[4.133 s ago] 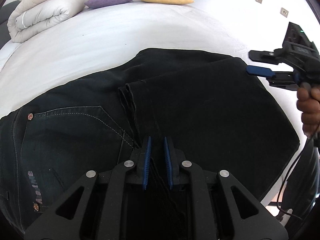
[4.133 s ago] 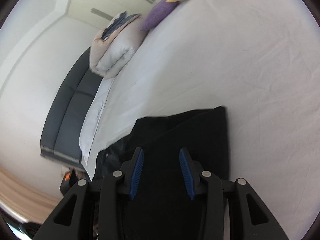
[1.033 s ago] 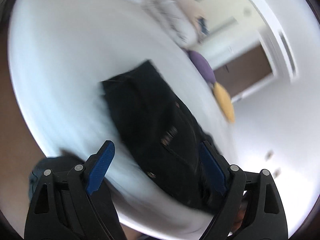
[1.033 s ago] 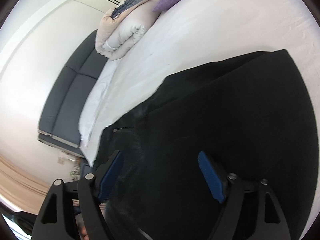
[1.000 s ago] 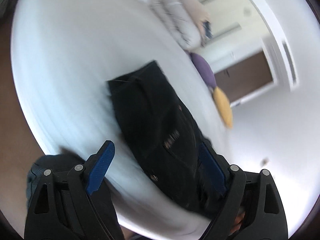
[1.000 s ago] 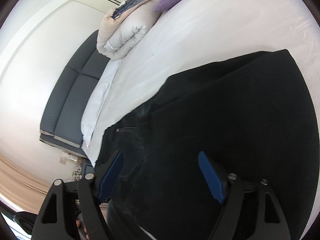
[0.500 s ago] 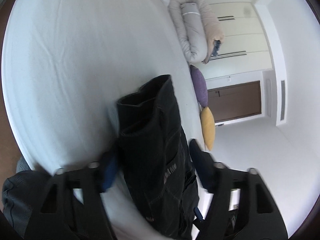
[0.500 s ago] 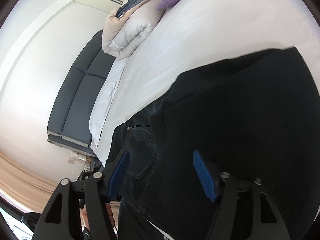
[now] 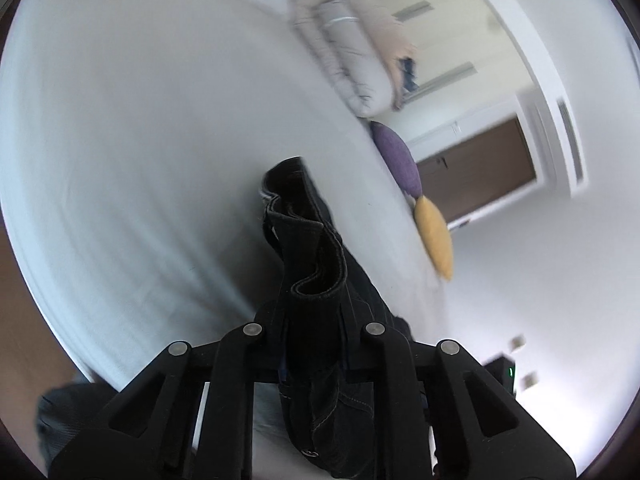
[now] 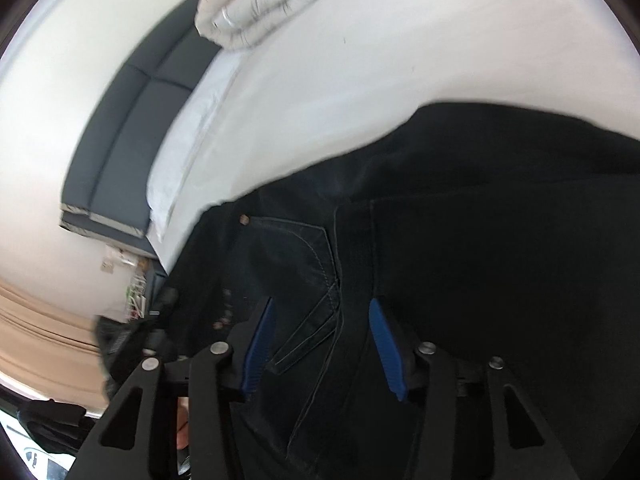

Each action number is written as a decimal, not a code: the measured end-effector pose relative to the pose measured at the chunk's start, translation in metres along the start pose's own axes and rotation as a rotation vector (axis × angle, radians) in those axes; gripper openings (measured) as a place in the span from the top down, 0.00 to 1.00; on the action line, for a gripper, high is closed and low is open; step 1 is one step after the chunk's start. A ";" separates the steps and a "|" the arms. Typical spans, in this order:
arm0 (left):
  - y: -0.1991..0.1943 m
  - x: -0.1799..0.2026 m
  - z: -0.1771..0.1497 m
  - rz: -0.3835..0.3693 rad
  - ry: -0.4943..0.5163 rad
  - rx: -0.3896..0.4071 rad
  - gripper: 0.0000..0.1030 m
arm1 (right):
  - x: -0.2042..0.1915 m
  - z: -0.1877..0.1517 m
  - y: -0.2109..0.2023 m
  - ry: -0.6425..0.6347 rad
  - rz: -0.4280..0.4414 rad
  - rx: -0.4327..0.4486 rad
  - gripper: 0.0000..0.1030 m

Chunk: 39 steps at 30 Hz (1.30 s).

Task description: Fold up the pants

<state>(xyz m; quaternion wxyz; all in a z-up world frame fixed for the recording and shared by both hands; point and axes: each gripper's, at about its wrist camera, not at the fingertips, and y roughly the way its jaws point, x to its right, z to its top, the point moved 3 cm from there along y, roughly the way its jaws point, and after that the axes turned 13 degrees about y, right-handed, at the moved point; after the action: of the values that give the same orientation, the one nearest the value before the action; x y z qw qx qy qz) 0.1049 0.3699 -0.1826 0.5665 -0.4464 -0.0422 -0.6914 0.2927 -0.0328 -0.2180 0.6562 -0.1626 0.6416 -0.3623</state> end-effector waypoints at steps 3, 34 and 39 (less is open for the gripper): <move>0.001 0.037 0.009 0.010 0.139 0.014 0.85 | 0.011 0.002 0.013 0.028 -0.035 -0.001 0.54; 0.121 0.320 -0.275 0.083 1.474 -0.217 0.84 | 0.103 -0.004 -0.085 0.117 0.204 0.049 0.64; 0.131 0.334 -0.304 0.054 1.547 -0.211 0.84 | 0.122 -0.007 -0.103 0.108 0.165 0.079 0.85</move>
<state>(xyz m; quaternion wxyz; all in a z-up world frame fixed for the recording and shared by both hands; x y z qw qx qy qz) 0.0531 -0.0970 -0.2007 0.4062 0.1103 0.4417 -0.7923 0.2475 -0.1850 -0.2372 0.6541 -0.0635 0.6725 -0.3405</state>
